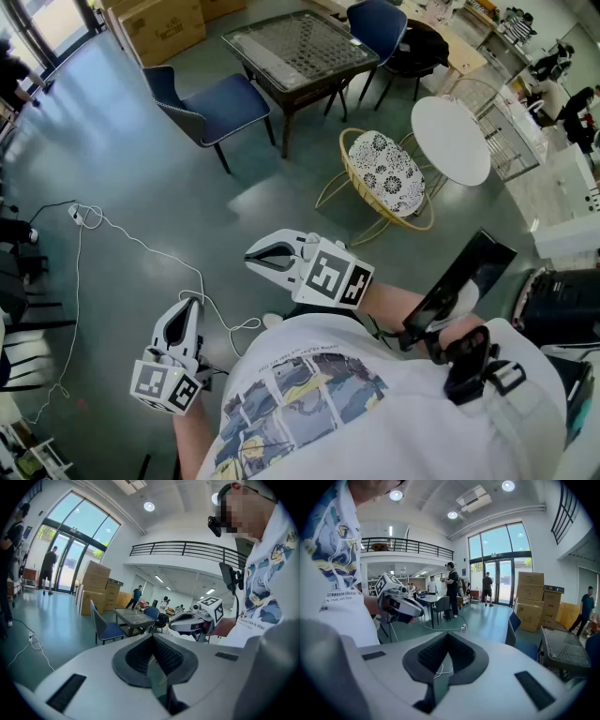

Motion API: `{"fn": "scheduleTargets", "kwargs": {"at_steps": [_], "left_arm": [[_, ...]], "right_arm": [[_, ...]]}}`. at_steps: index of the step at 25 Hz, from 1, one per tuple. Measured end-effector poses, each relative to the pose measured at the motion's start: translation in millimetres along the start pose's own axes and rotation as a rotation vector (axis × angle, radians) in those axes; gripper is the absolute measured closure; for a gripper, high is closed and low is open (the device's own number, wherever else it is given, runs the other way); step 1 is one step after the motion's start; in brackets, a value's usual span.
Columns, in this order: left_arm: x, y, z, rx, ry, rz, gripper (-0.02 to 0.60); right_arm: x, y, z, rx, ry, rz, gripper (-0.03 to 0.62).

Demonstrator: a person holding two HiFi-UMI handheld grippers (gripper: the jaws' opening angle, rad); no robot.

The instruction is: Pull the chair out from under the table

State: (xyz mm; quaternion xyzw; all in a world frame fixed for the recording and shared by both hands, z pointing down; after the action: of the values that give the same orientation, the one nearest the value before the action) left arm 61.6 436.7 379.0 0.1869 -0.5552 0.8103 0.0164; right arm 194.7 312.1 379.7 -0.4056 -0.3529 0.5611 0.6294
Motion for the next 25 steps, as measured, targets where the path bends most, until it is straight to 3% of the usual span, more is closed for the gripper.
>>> {"fn": "scheduleTargets", "kwargs": {"at_steps": [16,20,25], "left_arm": [[10,-12,-4,0.014,0.031,-0.029,0.572],[18,-1,26,0.031,0.010,-0.035,0.571],[54,28,80,0.049,0.054,-0.034,0.571]], "right_arm": [[0,-1,9,-0.016,-0.012,0.044,0.566],[-30,-1,7,-0.028,-0.030,0.068,0.523],[-107,2,23,-0.047,-0.032,0.091,0.522]]}}
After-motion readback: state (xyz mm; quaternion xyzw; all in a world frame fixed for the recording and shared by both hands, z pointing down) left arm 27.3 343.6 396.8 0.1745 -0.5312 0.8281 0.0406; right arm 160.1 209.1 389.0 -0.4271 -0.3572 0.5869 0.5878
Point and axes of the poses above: the fingertips, and each gripper's own axes: z forward along the fingers, x to its left, y out of its top, the point moved 5 cm from there along -z, backward along the fingers, and after that the axes turned 1 degree about y, right-handed, at the moved point
